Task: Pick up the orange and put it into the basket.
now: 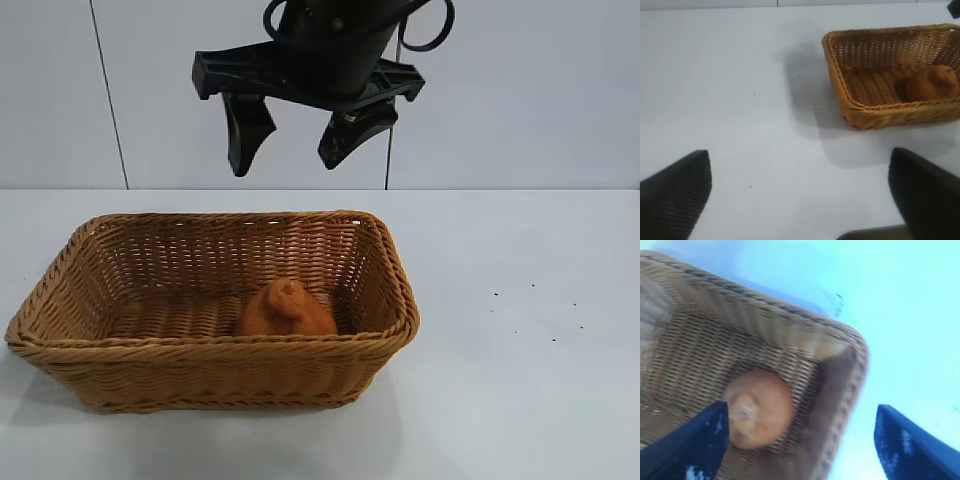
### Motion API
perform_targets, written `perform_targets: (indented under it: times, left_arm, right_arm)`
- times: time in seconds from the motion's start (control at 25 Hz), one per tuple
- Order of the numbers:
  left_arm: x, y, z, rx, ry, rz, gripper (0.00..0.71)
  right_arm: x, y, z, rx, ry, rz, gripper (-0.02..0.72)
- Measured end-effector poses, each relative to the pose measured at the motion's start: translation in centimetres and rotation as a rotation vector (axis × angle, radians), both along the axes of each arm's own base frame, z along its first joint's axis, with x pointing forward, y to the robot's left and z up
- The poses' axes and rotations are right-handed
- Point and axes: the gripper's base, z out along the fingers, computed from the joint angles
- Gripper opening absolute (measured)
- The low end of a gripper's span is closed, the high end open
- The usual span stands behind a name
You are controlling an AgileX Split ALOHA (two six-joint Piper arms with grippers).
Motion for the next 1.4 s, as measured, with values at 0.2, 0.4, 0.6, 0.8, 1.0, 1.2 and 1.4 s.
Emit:
perform_targets:
  times: [0.2,0.4,0.6,0.8,1.0,1.2,1.4]
  left_arm:
    - [0.0,0.0,0.0,0.000,0.000,0.000,0.689]
    - [0.0,0.0,0.0,0.000,0.000,0.000,0.689]
    - [0.0,0.0,0.0,0.000,0.000,0.000,0.689]
    - [0.0,0.0,0.0,0.000,0.000,0.000,0.689]
    - [0.0,0.0,0.0,0.000,0.000,0.000,0.689]
    - [0.0,0.0,0.0,0.001,0.000,0.000,0.689]
    - [0.0,0.0,0.0,0.001,0.000,0.000,0.689]
  right_arm:
    - [-0.4,-3.5,1.2,-0.002,-0.013,-0.077,0.549]
    - [-2.0,-7.2,0.9,0.016,-0.023,-0.152,0.549]
    - [-4.2,-11.2,2.1,0.039,-0.063,-0.229,0.548]
    - [-7.1,-15.3,3.5,0.047,-0.116,-0.309,0.548]
    - [-10.4,-18.5,4.3,0.038,-0.145,-0.376,0.548]
    - [-13.7,-19.8,5.3,0.045,-0.175,-0.392,0.548]
    - [-17.0,-21.0,6.9,0.036,-0.220,-0.399,0.548]
